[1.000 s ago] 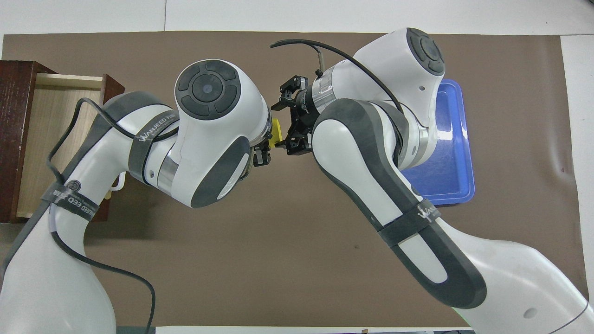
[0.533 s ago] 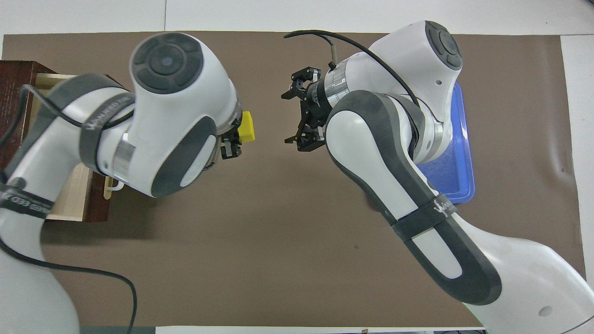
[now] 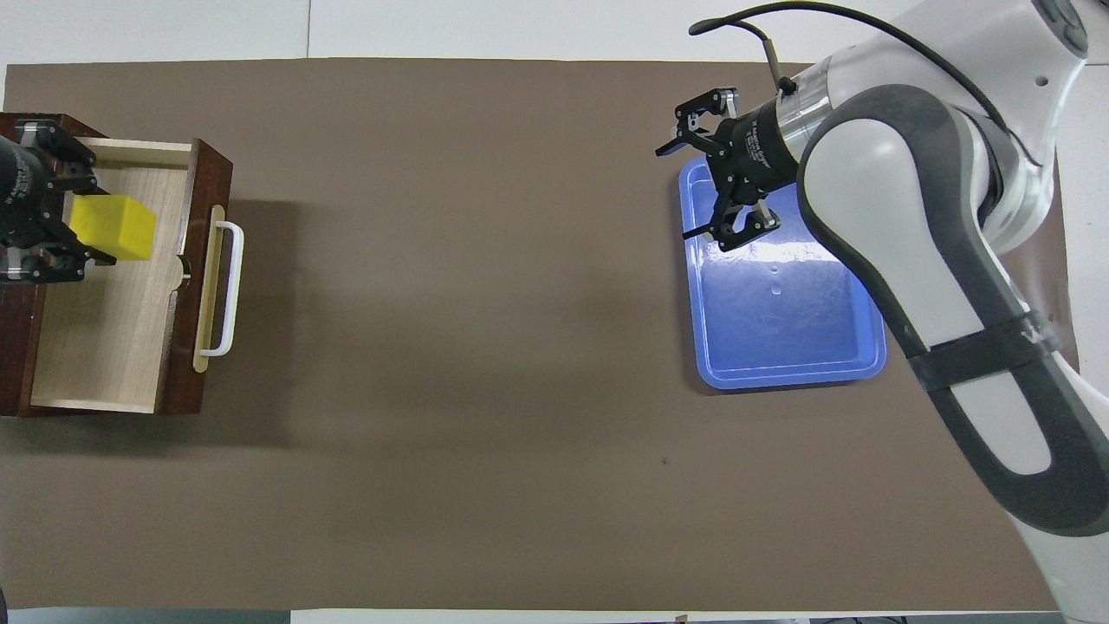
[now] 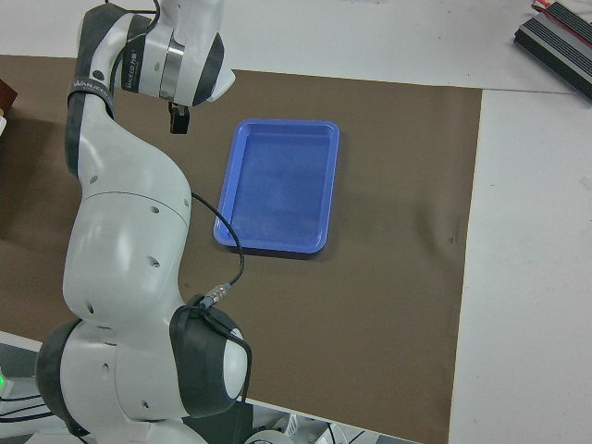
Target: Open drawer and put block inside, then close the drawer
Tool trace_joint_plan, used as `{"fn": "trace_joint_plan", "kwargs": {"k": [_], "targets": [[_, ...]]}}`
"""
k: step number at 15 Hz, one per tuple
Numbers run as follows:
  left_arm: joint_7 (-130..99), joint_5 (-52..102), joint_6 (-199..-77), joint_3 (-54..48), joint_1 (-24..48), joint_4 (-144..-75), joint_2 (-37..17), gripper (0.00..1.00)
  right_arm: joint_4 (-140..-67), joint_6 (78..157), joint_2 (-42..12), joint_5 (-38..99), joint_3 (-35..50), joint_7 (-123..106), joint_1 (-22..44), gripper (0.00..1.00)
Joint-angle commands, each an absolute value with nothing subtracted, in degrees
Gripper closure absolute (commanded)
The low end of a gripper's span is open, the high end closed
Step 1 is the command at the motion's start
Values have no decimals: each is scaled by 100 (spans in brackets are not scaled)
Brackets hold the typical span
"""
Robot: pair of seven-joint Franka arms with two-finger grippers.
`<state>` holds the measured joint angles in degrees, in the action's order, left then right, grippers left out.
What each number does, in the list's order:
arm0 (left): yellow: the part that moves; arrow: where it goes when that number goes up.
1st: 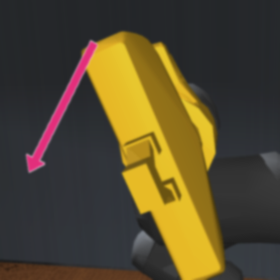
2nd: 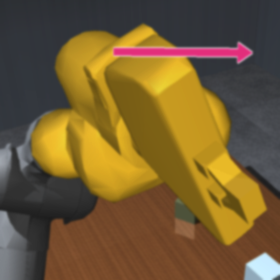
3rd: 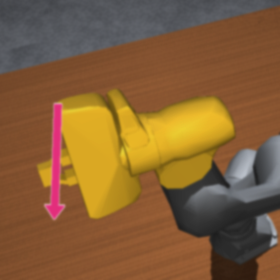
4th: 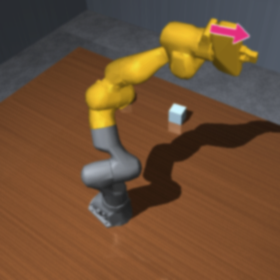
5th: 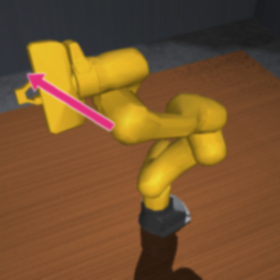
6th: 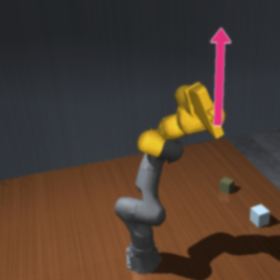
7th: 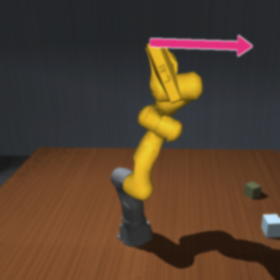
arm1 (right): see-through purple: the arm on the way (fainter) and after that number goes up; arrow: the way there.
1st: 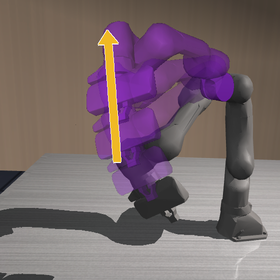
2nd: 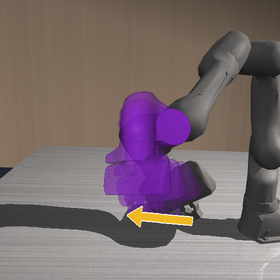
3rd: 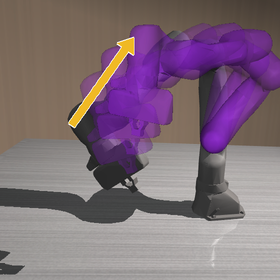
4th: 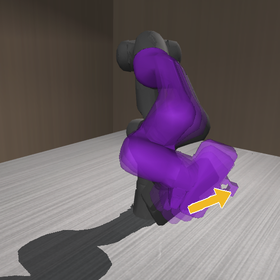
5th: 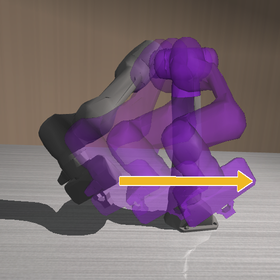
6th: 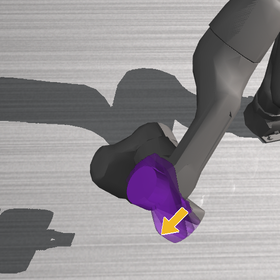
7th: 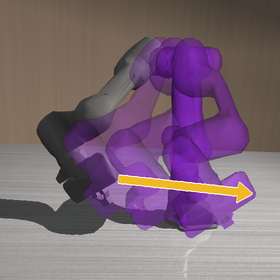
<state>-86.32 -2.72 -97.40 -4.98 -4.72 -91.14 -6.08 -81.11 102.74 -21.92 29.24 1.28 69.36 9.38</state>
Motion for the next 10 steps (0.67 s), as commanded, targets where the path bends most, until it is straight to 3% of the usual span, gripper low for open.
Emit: {"fn": "trace_joint_plan", "kwargs": {"k": [1,5,10], "targets": [[-8376,-220,-10641,-580,-773,-10491,95,100,-8200,9828,-1969,2375,185,5604,695,0],[-8315,-220,-11230,-589,-1010,-11098,149,100,-8209,9020,-1592,1304,176,3067,291,0],[-8288,-220,-12005,-589,-1019,-11785,141,100,-8366,8640,-802,169,176,644,79,0]]}}
